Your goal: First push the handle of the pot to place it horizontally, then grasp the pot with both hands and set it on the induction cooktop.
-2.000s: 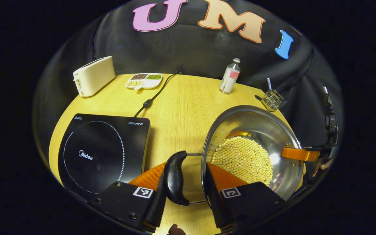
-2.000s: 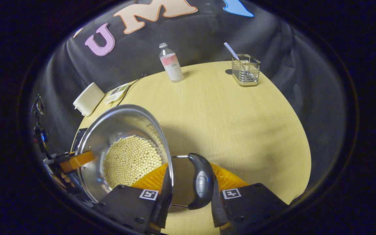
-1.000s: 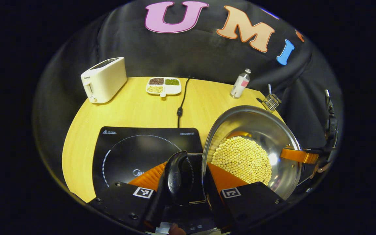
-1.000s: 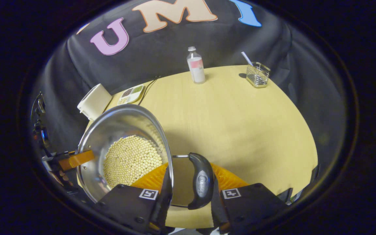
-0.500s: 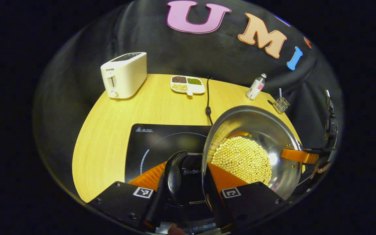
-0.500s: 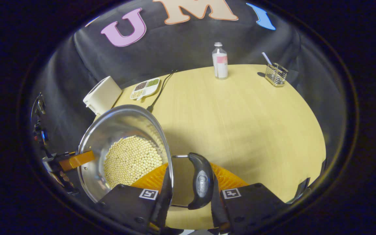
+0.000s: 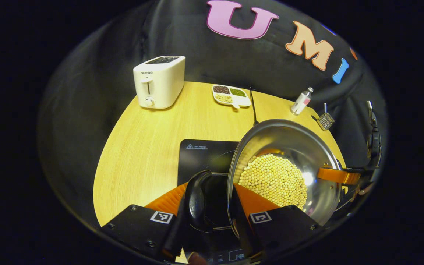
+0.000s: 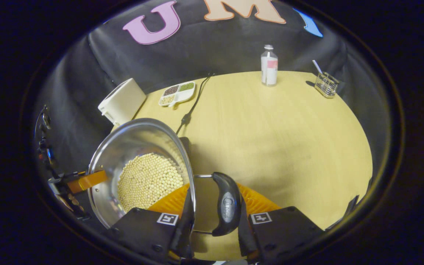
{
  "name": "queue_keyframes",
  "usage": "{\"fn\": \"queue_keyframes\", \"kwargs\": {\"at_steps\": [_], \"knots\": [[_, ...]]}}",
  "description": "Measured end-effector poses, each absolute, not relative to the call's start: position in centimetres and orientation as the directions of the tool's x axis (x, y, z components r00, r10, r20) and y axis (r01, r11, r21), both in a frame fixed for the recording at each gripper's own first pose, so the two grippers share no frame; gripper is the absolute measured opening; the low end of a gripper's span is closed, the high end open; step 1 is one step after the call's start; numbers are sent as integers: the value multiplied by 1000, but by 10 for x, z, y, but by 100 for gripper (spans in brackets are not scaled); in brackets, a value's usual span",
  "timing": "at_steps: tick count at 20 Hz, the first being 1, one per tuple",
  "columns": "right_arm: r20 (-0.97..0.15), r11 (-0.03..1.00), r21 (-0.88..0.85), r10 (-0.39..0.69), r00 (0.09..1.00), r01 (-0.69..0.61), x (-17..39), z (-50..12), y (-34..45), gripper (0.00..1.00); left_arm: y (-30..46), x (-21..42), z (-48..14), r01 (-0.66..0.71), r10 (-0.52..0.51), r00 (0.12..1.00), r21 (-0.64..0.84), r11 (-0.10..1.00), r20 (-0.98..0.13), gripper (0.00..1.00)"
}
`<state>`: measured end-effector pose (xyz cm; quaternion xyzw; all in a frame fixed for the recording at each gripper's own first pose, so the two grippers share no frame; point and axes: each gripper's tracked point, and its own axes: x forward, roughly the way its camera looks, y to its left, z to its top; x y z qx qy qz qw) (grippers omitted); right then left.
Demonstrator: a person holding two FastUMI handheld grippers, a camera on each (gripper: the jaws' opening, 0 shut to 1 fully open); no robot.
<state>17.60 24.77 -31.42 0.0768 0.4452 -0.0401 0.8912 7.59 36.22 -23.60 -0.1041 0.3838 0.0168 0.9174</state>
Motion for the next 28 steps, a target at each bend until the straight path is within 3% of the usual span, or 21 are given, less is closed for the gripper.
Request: {"fn": "queue_keyframes", "kwargs": {"at_steps": [9,10,11,14,15,16,28], "knots": [[-807,983,121,16,590,139,179,-329,276,51,390,68,-242,-127,-40,699,-179,976,-714,61],[-806,983,121,16,592,138,180,-330,278,56,392,69,-243,-127,-40,699,-178,976,-714,61],[-806,983,120,16,591,137,182,-333,279,51,394,71,-244,-129,-39,699,-179,975,-714,61],[-806,981,133,24,591,142,185,-337,284,51,400,73,-242,-122,-33,703,-167,978,-710,61],[-806,980,136,24,591,146,185,-337,285,56,400,75,-243,-117,-32,707,-161,980,-707,63],[-807,979,139,25,590,148,186,-338,286,51,401,76,-242,-112,-33,708,-158,981,-706,63],[-807,978,152,40,589,143,186,-341,287,53,405,77,-243,-93,-26,720,-133,987,-693,66]]}}
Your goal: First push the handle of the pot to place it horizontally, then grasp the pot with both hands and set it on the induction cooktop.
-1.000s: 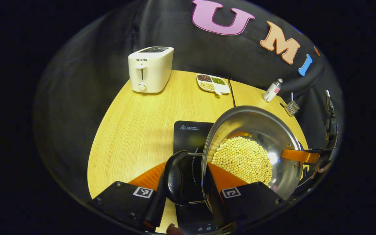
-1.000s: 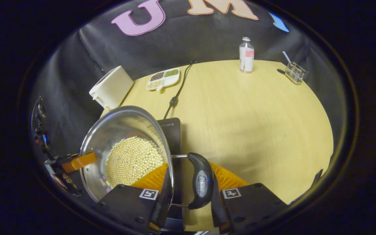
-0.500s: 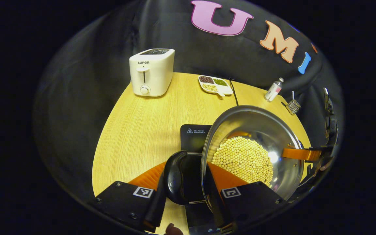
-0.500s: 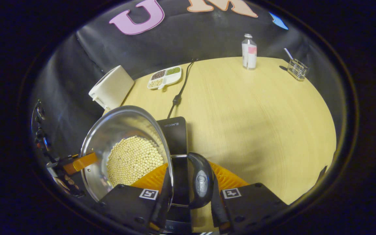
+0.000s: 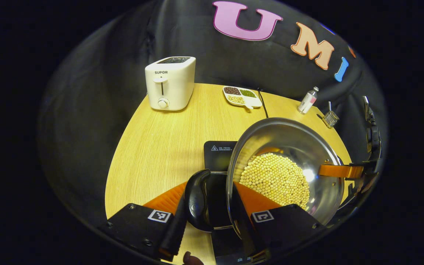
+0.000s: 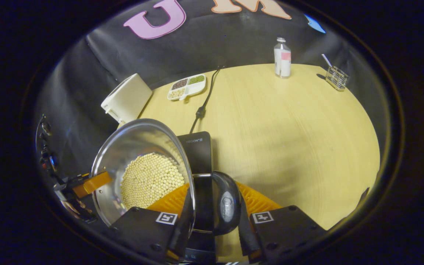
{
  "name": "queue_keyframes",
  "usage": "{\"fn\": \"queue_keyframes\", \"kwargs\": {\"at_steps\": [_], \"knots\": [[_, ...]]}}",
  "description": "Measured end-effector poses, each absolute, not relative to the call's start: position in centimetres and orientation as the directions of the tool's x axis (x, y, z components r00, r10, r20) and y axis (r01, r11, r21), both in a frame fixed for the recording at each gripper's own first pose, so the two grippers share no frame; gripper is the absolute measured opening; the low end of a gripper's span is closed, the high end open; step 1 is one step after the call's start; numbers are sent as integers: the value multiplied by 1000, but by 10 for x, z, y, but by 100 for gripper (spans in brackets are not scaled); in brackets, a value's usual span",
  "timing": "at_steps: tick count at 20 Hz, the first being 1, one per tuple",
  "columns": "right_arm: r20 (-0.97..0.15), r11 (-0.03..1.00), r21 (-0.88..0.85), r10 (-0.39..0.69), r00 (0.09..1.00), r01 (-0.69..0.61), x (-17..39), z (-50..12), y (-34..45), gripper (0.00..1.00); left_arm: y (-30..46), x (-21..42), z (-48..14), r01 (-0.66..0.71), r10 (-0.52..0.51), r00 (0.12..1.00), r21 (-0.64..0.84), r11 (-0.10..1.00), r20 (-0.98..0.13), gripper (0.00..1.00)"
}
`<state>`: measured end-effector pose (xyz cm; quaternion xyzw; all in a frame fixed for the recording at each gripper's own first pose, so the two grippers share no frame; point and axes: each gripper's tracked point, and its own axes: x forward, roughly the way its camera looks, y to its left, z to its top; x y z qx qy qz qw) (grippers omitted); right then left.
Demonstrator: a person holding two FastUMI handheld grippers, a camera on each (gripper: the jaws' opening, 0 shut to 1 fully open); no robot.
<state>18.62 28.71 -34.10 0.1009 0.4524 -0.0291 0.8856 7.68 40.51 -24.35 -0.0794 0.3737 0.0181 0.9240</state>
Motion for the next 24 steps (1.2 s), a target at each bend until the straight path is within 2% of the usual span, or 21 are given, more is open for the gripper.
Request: {"fn": "queue_keyframes", "kwargs": {"at_steps": [2,3,4,5,6,7,8,9,10,11,12,13,14,15,16,17,18,19,24], "knots": [[-808,977,158,44,588,144,185,-341,288,53,406,80,-244,-91,-21,724,-126,988,-690,70],[-806,975,166,49,590,146,186,-341,290,61,405,79,-245,-88,-19,722,-119,989,-691,67],[-804,975,171,53,592,145,187,-341,290,55,406,79,-244,-84,-15,727,-111,990,-686,70],[-803,973,186,69,592,139,188,-342,294,53,405,80,-245,-76,-12,729,-98,992,-684,69],[-804,971,198,81,589,136,188,-343,297,56,404,81,-245,-70,-7,732,-85,994,-682,74],[-803,970,202,84,590,136,187,-341,298,65,404,80,-246,-62,-3,735,-71,996,-678,71],[-803,970,202,86,590,134,188,-341,298,69,405,81,-244,-61,3,738,-62,996,-674,74],[-804,972,198,85,589,130,188,-342,297,70,404,82,-244,-60,3,743,-63,996,-669,81],[-804,973,194,83,589,127,189,-342,296,70,405,84,-242,-64,4,750,-66,996,-662,82],[-804,973,194,85,589,125,189,-343,296,83,405,85,-241,-65,7,757,-65,996,-654,82],[-804,974,193,86,589,122,189,-343,296,82,405,86,-239,-61,8,762,-59,996,-648,77],[-804,975,187,81,589,122,189,-343,295,87,406,87,-237,-58,14,771,-49,997,-637,77],[-804,975,184,79,589,121,190,-344,294,89,407,91,-235,-55,20,780,-37,998,-625,77],[-804,976,182,78,590,119,190,-344,293,92,407,92,-233,-53,26,782,-24,998,-623,83],[-803,976,184,81,591,117,191,-343,294,92,407,92,-232,-45,29,784,-11,999,-620,80],[-801,975,187,83,593,117,191,-342,294,94,406,94,-231,-40,35,787,5,999,-616,86],[-800,975,190,86,594,115,191,-342,295,94,408,96,-231,-43,44,789,16,999,-613,96],[-798,975,191,88,596,113,191,-341,295,94,406,98,-229,-45,43,793,13,999,-607,98],[-794,975,200,102,599,99,191,-338,296,94,397,97,-228,-38,28,794,-4,999,-607,98]]}}
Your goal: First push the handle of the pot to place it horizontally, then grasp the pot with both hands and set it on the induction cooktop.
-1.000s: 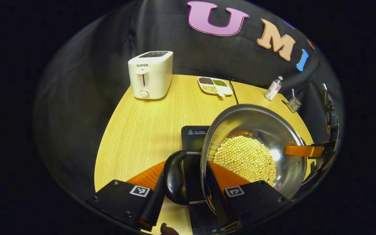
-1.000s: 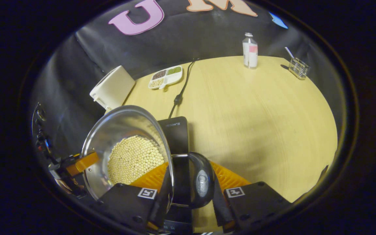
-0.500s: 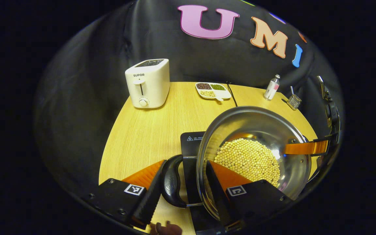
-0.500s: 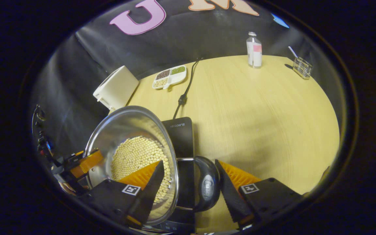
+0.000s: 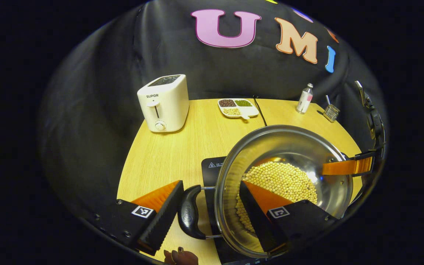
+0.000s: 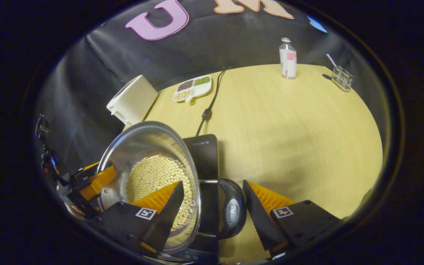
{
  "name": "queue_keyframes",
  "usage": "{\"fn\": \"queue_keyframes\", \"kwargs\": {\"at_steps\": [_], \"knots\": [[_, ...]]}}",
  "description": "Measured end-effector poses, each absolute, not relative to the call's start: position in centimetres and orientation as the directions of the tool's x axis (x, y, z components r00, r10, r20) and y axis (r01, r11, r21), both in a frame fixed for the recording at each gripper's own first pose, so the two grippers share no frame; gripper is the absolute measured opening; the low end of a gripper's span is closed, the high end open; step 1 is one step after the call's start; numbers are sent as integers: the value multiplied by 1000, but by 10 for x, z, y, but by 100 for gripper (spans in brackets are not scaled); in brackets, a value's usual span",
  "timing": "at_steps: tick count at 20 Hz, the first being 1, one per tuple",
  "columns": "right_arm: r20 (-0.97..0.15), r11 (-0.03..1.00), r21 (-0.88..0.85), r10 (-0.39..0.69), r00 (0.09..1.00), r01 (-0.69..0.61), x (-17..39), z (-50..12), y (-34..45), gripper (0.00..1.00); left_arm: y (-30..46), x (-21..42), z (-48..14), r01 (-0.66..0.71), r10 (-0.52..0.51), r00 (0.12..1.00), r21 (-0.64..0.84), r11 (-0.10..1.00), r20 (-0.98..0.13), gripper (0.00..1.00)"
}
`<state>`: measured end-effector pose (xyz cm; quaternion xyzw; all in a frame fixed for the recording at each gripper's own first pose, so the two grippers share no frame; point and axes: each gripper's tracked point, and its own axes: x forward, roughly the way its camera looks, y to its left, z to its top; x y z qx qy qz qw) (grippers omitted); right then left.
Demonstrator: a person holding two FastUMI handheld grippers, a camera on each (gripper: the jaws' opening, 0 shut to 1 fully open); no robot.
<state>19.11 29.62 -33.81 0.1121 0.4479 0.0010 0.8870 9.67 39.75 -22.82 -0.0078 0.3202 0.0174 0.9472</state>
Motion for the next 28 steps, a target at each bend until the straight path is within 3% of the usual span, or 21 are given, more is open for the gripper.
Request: {"fn": "queue_keyframes", "kwargs": {"at_steps": [5,6,8,9,10,12,16,20,21,23,24,28], "knots": [[-770,978,192,98,631,82,196,-329,293,94,403,96,-220,-51,57,814,26,998,-579,98],[-759,978,190,93,645,82,199,-325,290,98,406,98,-212,-57,70,829,40,998,-556,99],[-732,979,183,76,677,88,205,-311,284,94,408,101,-192,-71,99,864,76,995,-493,98],[-714,979,183,67,697,93,208,-303,280,99,407,104,-182,-71,107,883,95,993,-458,98],[-693,977,191,64,718,97,210,-293,278,94,405,106,-170,-71,113,901,114,991,-419,98],[-646,973,214,70,760,92,214,-269,275,93,403,109,-144,-81,127,933,147,986,-336,97],[-488,967,250,83,869,48,217,-203,267,93,377,102,-87,-91,113,979,133,987,-171,94],[-346,976,214,108,932,-34,199,-141,251,93,303,85,-26,8,-8,1000,81,997,-11,94],[-318,981,188,108,942,-49,192,-128,244,98,288,81,-16,20,-21,1000,69,997,16,94],[-243,989,122,110,964,-82,180,-100,228,93,256,77,2,26,-28,998,40,999,58,94],[-202,992,78,114,973,-100,173,-86,221,98,240,75,10,30,-31,997,19,999,77,94],[-60,990,-70,116,991,-120,144,-33,177,93,173,66,37,36,-35,991,-9,999,126,94]]}}
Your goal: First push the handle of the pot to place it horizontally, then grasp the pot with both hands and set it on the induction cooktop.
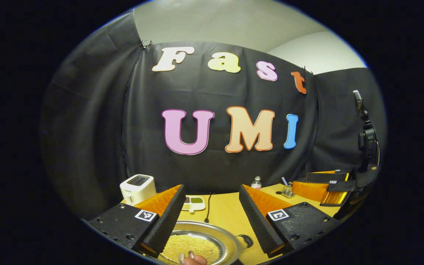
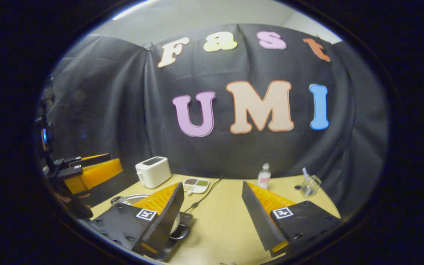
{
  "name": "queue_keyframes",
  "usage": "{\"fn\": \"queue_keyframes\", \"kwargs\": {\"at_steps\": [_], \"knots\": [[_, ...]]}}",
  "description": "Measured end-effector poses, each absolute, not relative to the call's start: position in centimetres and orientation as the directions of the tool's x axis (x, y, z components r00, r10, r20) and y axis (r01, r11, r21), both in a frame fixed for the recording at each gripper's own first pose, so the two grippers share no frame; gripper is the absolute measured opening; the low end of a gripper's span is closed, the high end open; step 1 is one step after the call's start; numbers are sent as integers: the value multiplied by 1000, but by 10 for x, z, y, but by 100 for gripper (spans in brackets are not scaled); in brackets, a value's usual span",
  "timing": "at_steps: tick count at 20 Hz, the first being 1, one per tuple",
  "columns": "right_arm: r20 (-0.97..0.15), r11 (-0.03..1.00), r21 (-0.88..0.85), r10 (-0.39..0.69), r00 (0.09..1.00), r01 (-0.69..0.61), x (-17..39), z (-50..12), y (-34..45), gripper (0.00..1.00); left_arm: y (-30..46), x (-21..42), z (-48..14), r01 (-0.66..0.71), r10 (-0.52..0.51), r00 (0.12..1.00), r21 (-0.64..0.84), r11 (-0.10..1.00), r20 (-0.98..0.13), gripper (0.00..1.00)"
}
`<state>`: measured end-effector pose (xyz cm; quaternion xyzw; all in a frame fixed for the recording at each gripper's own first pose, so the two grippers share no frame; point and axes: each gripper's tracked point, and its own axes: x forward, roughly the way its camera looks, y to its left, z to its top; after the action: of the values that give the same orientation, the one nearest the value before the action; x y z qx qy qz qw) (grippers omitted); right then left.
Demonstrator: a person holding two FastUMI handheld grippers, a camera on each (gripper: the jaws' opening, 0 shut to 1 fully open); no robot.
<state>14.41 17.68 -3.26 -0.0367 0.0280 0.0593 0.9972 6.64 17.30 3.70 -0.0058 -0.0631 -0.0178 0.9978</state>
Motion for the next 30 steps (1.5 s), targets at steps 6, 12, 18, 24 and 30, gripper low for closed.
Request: {"fn": "queue_keyframes", "kwargs": {"at_steps": [6,12,18,24,30], "knots": [[18,988,-30,151,988,-150,103,7,100,94,71,49,57,49,-43,985,-35,998,167,96],[-10,984,-4,179,984,-180,82,6,39,94,17,32,46,-29,40,989,-81,996,144,93],[-6,987,38,159,987,-158,70,14,17,93,-5,22,47,-35,41,991,-54,998,125,93],[-2,993,28,115,993,-115,63,19,22,93,-4,22,50,-5,11,994,-49,999,111,96],[-31,994,44,99,995,-97,54,10,27,94,-6,23,34,8,-1,997,-91,996,74,93]]}}
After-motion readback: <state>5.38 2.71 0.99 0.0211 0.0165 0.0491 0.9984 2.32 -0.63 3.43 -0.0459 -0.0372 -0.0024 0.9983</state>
